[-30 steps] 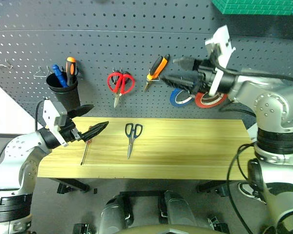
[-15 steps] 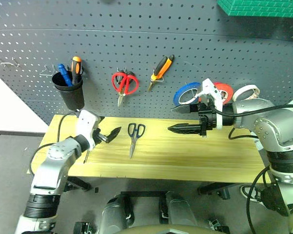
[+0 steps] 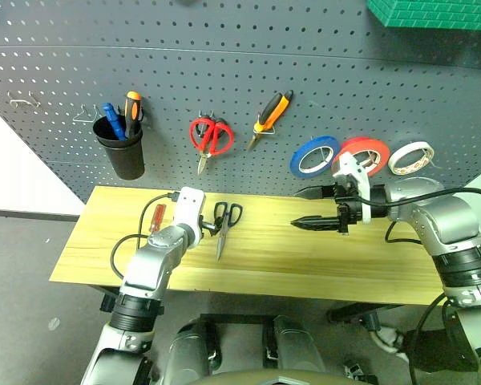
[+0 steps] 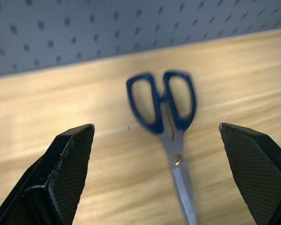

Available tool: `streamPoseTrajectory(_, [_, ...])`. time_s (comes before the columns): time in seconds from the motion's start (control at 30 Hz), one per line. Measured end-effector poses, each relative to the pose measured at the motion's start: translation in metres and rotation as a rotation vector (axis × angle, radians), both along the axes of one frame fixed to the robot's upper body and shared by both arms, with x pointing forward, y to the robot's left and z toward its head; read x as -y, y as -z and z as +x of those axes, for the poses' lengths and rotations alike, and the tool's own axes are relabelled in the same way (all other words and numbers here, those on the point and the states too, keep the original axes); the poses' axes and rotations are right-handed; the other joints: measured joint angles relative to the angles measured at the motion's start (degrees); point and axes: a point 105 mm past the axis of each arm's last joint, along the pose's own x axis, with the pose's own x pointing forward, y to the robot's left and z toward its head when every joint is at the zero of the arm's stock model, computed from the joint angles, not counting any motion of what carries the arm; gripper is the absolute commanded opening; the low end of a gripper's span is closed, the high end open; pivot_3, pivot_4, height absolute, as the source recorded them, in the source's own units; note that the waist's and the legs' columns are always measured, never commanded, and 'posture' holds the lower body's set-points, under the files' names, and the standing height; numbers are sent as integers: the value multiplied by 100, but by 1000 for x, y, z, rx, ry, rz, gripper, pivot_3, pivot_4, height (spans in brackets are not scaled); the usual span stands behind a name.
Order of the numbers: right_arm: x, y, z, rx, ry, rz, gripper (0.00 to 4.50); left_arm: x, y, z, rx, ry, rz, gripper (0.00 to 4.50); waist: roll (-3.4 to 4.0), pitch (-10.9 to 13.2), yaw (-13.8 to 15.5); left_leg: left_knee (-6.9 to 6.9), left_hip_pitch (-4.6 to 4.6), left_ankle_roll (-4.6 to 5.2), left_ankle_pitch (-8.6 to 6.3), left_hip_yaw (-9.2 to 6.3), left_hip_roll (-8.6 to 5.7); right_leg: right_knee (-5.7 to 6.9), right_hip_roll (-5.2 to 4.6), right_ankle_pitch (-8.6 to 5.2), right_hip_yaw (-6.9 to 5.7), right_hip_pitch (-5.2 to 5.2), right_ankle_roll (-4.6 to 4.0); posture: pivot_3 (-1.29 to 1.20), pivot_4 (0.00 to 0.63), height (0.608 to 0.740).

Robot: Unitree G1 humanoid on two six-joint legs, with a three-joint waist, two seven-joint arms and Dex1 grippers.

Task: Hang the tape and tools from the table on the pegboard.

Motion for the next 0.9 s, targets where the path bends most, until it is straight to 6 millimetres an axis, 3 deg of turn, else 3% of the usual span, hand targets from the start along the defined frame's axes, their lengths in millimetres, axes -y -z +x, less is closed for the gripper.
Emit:
streamPoseTrajectory(0.2, [-6,-3,16,65,-42,49,4471,3,12,4,-49,-34,53,4500,18,57,-3,3,0,1,1,-2,0,1,-4,0,-1,1,-1,-127,216,730])
streamPoseTrajectory(0.7, [-5,6,27,140,-139,-3,4471,27,28,13,-124,-59,153,4500,39,197,6,34,-6,9,-18,-9,-5,1,-31,-1,-14,14,-1,-115,227,730])
streamPoseTrajectory(0.9, [-3,8,27,149,-145,-22,4471,30,34,15,-167,-117,141,4500,41,308,1,43,-8,14,-23,-12,-6,1,-41,-1,-17,18,-1,-123,268,730])
